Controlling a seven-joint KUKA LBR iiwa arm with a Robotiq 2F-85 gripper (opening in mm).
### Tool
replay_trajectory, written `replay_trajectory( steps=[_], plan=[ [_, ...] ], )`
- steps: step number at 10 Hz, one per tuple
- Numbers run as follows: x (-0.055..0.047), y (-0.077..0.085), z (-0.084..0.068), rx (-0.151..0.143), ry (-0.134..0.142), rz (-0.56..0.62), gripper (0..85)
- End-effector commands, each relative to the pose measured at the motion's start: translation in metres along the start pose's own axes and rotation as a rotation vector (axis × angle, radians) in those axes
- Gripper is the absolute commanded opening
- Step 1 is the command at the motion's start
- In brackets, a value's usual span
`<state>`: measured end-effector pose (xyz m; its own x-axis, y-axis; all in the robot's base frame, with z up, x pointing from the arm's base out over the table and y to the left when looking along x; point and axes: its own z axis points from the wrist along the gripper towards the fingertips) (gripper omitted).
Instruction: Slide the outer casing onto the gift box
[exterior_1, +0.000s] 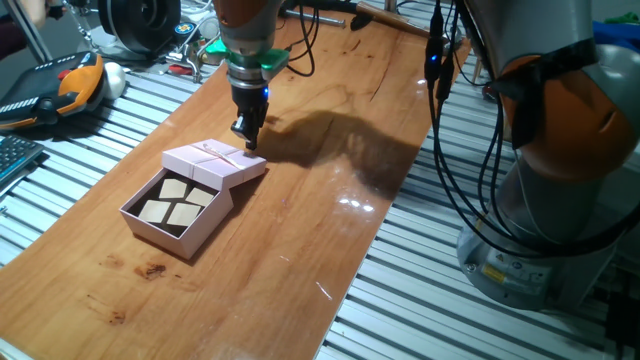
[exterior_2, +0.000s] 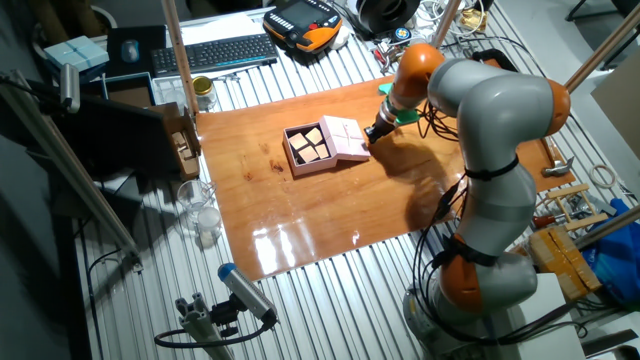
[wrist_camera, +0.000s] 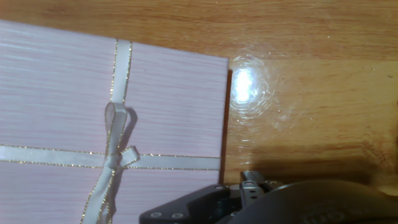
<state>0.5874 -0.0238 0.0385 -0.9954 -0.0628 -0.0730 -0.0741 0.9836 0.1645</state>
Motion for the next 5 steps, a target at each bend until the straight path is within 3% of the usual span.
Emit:
replay_trajectory(
  steps=[1, 5],
  plan=[
    [0.0003, 0.0008, 0.0012, -0.005, -0.002, 0.002, 0.0],
    [0.0009, 0.0036, 0.0052, -0.021, -0.01, 0.006, 0.0]
  ],
)
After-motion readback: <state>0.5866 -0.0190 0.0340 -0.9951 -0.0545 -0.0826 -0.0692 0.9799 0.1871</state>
